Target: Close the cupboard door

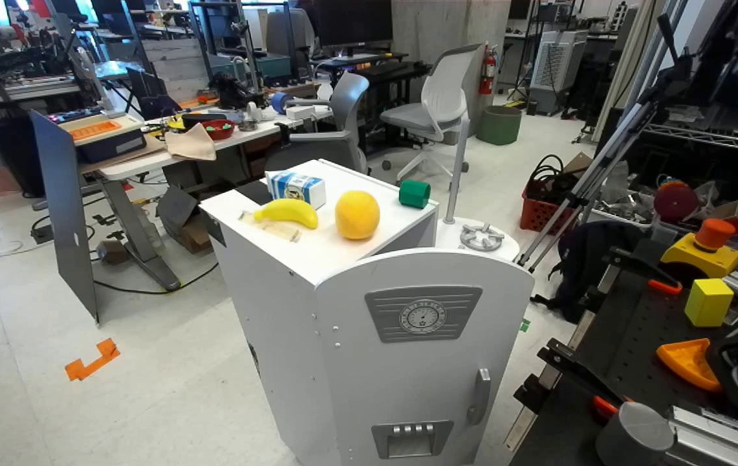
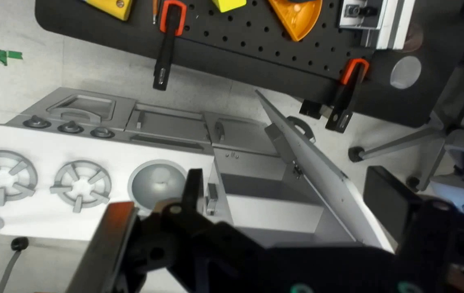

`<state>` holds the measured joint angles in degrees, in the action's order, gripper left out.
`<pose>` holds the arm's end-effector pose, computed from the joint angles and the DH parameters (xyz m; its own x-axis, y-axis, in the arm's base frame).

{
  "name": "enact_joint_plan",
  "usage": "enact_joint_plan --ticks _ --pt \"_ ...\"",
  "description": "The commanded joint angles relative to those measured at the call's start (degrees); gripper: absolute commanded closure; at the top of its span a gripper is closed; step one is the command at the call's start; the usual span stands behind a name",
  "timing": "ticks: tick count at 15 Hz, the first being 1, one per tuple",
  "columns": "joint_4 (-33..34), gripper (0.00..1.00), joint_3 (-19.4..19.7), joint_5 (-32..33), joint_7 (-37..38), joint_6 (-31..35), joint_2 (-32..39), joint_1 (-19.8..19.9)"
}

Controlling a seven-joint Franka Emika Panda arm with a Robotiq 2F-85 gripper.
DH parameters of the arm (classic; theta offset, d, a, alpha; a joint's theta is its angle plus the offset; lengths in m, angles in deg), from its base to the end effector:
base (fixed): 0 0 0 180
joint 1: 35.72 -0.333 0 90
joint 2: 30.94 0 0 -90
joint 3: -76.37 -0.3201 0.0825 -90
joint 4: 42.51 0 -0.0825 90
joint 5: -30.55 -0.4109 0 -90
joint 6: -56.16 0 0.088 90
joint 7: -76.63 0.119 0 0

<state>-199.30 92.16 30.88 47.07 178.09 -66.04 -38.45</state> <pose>0.3586 -0.0716 0.3710 0.9422 0.3290 0.0634 0.3348 -0.9321 -0.1384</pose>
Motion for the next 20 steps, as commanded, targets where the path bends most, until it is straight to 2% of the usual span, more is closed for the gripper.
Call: enact_joint_plan --ticks 1,8,11,15,20 --pt "-0.74 0.00 -4.46 -1.80 1.31 2.54 6.28 -2.96" --pt "-2.00 0.00 -14.80 -1.96 7.29 6.02 14.75 -8.55" --pt "-1.90 0.00 -18.13 -2.12 10.57 9.70 18.32 -9.89" --pt "-0.97 0.00 -21.84 -0.40 17.08 18.46 24.38 -9.73" --pt "3.63 0.00 -25.53 3.31 25.67 24.23 33.13 -9.32"
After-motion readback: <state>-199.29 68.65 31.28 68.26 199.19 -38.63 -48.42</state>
